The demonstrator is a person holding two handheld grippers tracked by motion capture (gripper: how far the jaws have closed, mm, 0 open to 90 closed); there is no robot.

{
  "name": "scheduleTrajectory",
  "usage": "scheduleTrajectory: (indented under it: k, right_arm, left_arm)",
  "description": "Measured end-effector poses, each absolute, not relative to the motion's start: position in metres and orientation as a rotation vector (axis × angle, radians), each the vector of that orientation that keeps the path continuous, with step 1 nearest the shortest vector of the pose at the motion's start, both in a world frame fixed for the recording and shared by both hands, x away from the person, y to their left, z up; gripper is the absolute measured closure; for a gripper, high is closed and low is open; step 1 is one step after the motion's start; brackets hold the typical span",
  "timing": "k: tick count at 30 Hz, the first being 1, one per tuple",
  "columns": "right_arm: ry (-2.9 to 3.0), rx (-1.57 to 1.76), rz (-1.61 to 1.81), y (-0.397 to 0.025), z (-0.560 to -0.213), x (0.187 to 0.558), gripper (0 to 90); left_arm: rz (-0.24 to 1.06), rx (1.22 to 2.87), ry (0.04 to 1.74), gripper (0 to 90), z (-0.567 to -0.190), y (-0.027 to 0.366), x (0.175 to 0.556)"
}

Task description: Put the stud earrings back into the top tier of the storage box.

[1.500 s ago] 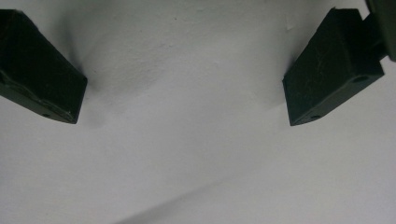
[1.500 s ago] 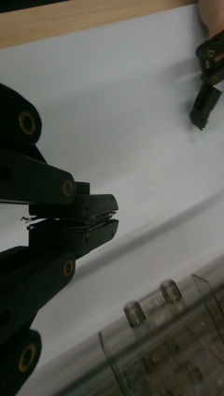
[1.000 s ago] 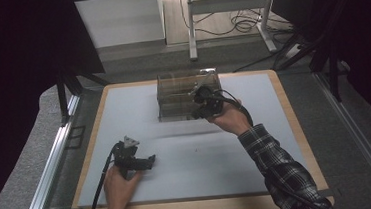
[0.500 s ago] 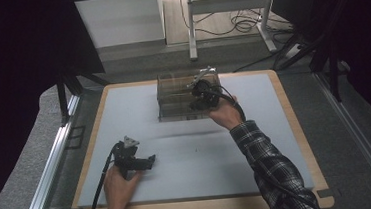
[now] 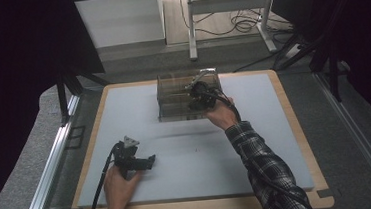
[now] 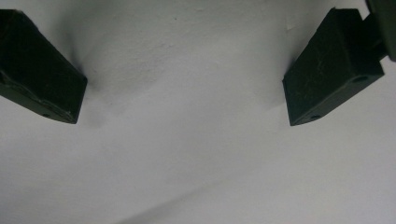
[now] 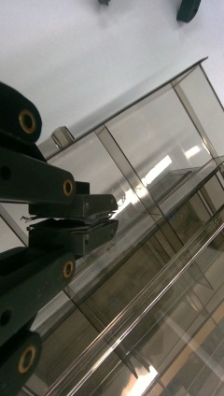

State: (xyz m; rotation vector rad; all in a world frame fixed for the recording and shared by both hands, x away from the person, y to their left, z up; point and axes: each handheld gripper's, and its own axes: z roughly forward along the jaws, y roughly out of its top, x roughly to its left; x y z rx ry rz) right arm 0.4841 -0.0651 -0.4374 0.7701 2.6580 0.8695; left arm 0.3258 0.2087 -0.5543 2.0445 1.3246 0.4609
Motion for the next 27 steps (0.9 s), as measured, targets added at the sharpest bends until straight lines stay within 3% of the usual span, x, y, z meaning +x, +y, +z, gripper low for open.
scheduleTrajectory:
  k: [9,27]
  right_arm:
    - [2.667,0.785,0.855,-0.064,-0.443,0.488,82.8]
    - [2.68,0.74,0.904,-0.077,-0.416,0.471,77.2]
  left_arm:
    - [0.461,2.053,1.321,0.0,-0.554,0.209,0.326]
    - [0.46,2.052,1.323,0.0,-0.554,0.209,0.326]
